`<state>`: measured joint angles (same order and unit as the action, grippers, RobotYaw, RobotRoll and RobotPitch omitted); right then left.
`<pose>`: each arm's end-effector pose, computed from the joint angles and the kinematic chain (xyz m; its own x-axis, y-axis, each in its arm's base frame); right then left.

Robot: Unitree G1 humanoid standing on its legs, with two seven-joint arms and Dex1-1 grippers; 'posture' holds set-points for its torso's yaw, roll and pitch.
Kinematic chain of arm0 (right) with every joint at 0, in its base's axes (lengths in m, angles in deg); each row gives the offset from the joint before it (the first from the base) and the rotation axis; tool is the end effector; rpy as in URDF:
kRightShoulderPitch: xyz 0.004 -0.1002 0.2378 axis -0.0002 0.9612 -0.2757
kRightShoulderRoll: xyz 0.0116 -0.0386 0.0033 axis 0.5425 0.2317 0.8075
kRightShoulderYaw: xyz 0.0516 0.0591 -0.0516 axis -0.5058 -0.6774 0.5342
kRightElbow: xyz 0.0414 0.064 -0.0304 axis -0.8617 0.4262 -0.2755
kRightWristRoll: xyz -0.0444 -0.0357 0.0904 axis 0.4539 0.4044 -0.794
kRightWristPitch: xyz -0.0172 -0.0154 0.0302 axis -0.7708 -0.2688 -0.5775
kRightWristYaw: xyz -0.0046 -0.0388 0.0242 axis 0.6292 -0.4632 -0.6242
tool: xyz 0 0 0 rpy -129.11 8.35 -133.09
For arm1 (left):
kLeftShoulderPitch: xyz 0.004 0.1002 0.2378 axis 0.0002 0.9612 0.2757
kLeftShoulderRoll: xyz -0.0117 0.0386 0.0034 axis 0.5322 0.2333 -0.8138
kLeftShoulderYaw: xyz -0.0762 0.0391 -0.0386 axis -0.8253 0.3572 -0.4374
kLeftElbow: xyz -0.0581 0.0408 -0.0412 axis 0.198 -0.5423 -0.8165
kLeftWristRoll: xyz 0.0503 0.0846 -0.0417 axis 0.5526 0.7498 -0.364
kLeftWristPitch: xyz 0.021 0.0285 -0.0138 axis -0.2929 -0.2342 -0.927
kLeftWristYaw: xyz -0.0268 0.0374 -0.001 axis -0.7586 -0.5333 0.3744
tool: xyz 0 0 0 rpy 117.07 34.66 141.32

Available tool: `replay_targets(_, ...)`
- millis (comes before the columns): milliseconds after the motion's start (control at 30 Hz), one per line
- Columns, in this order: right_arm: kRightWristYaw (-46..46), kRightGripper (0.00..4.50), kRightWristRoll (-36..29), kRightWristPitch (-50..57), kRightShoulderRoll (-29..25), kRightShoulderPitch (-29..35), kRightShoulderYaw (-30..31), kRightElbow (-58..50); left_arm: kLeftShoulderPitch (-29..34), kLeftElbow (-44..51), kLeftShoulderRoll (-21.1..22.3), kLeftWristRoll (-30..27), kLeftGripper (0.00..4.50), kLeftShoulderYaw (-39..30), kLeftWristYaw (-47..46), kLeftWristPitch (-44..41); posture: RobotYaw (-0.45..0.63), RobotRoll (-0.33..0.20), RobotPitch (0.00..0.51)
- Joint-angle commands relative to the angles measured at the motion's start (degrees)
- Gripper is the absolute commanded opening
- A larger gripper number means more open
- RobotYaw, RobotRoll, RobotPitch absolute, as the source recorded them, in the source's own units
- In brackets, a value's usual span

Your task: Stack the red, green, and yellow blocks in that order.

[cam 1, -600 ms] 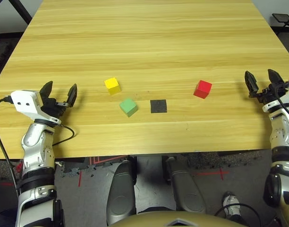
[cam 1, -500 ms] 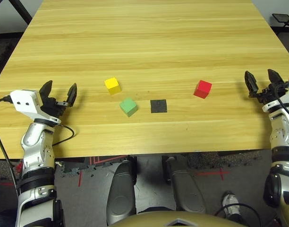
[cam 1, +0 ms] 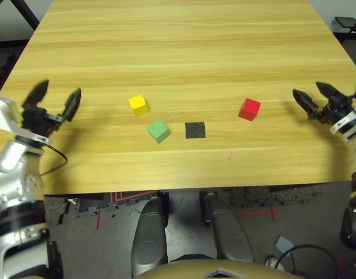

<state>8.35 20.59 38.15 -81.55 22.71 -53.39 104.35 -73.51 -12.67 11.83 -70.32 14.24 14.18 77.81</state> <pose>0.2716 -0.3517 0.1890 0.8248 0.5617 0.0647 -0.5414 0.8176 -0.1962 0.2228 0.3411 0.1865 0.8028 -0.4751 0.3604 0.3944 0.8763 0.2767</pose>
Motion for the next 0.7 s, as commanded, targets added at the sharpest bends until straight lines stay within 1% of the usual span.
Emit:
replay_targets(33, 9.9, 4.47, 1.4, 2.7, -2.7, 0.5, 4.4, 0.7, 2.5, 5.6, 4.6, -3.5, 4.50, 3.3, 9.2, -8.6, -0.07, -0.157, 0.251)
replay_targets(133, 14.3, 4.47, 3.4, 0.1, -3.2, -1.0, 7.0, 1.8, 2.8, 8.8, 6.9, -4.5, 4.50, 6.8, 14.6, -13.9, -0.06, -0.153, 0.246)
replay_targets(267, 16.3, 4.47, 5.0, -2.2, -1.6, -3.9, 9.3, 3.8, 2.1, 12.8, 7.2, -5.0, 4.50, 11.0, 18.1, -19.0, -0.07, -0.140, 0.249)
replay_targets(400, 19.1, 4.47, 6.5, -4.0, -0.4, -5.9, 11.3, 5.4, 1.4, 15.2, 6.9, -4.1, 4.50, 14.6, 20.9, -20.8, -0.06, -0.134, 0.252)
replay_targets(567, 21.7, 4.47, 7.7, -4.4, 0.4, -6.3, 13.0, 6.1, 0.5, 16.9, 6.6, -3.5, 4.50, 17.6, 22.8, -22.6, -0.04, -0.125, 0.259)
replay_targets(700, 21.8, 4.47, 8.3, -4.9, 1.9, -6.3, 13.3, 6.6, -0.8, 16.5, 5.6, -2.8, 4.50, 18.0, 22.3, -22.4, -0.03, -0.120, 0.259)
